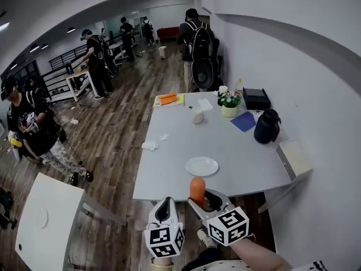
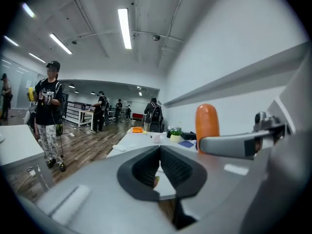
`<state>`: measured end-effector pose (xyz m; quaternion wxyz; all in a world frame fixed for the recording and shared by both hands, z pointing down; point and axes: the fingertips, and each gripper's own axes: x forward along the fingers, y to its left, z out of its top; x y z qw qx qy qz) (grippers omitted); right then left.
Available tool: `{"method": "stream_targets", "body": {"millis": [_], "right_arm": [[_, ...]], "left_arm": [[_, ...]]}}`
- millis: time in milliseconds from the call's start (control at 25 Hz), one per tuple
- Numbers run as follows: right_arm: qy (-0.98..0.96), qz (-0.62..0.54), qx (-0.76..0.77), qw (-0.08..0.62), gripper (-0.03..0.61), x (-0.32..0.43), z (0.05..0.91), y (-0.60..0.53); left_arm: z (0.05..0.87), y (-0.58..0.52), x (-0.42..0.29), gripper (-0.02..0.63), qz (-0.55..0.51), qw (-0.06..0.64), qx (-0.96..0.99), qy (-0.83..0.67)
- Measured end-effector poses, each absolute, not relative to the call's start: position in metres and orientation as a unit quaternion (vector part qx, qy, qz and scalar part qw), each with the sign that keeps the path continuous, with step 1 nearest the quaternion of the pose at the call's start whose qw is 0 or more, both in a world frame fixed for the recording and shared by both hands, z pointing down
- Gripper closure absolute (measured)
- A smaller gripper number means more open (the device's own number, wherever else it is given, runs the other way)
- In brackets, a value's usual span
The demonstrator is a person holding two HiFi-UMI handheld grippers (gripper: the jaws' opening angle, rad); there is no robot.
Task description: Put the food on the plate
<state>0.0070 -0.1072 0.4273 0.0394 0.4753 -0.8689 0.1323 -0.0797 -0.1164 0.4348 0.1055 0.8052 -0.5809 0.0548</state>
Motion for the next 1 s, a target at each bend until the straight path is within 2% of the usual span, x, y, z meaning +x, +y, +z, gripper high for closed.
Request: {"method": "stream_targets", "body": {"millis": [360, 560, 720, 1000], "right_arm": [[-0.861, 0.149, 0.48, 0.073, 0.37, 0.047, 0.442, -0.207], [-0.857, 0.157, 0.478, 0.109, 0.37, 0.069, 0.469, -0.257], [-0.859, 0.149, 0.449, 0.194, 0.37, 0.089, 0.506, -0.289], [-0.855, 0.092, 0.318, 0.398, 0.37, 0.089, 0.583, -0.333]], "left_arm": [[0.451, -0.219, -0.04, 0.606, 0.057, 0.132, 0.813, -0.564], [0.465, -0.265, -0.02, 0.606, 0.063, 0.12, 0.822, -0.552], [0.49, -0.295, -0.012, 0.606, 0.065, 0.134, 0.826, -0.544], [0.533, -0.326, -0.002, 0.606, 0.082, 0.151, 0.833, -0.526]]}}
